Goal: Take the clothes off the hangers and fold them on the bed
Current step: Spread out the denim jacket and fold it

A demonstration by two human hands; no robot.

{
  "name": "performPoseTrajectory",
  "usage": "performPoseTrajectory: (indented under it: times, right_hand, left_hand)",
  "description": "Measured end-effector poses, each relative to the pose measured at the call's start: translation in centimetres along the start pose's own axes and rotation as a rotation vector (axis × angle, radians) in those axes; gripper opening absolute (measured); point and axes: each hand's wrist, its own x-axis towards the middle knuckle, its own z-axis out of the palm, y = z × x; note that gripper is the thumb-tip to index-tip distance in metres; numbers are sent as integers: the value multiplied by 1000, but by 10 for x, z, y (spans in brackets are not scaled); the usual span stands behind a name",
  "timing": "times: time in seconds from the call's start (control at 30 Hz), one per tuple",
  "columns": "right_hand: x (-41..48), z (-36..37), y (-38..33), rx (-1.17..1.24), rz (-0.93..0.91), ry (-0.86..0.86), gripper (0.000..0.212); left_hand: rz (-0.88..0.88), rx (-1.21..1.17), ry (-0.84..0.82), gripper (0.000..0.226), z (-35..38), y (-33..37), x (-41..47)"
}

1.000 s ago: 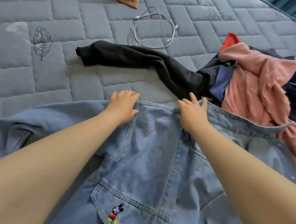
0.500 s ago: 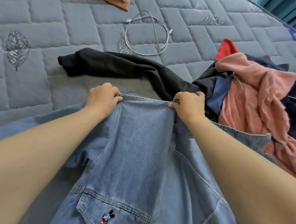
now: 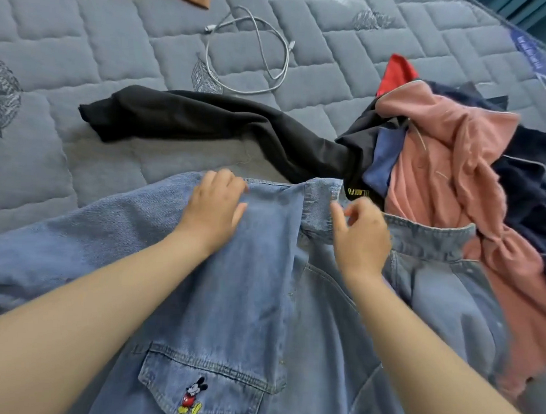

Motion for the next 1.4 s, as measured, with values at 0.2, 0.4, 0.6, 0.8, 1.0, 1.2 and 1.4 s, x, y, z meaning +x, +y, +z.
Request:
performPoseTrajectory:
  times: [0.2, 0.4, 0.6, 0.8, 1.0, 1.2, 1.4]
  right_hand:
    - [-22, 8, 22, 269, 317, -441, 18]
    - [40, -7, -2, 205, 187, -136, 13]
    - [37, -13, -8, 229, 190, -194, 37]
    - [-20, -36, 1, 222, 242, -265, 56]
    - [-74, -91, 43, 231, 341, -293, 31]
    - [-82, -156, 122, 146, 418, -169, 22]
    - [-82, -202, 227, 4, 449, -187, 28]
  left_hand:
    - [-52, -5, -203, 45, 30, 13, -30]
    - [-56, 3, -220, 69, 38, 10, -30]
    - [-97, 103, -441, 110, 34, 22, -40]
    - [-46, 15, -361, 80, 15, 45, -62]
    - [19, -61, -434, 52, -6, 92, -92]
    - [132, -76, -454, 45, 2, 172, -110]
    - [110, -184, -395, 36, 38, 258, -119]
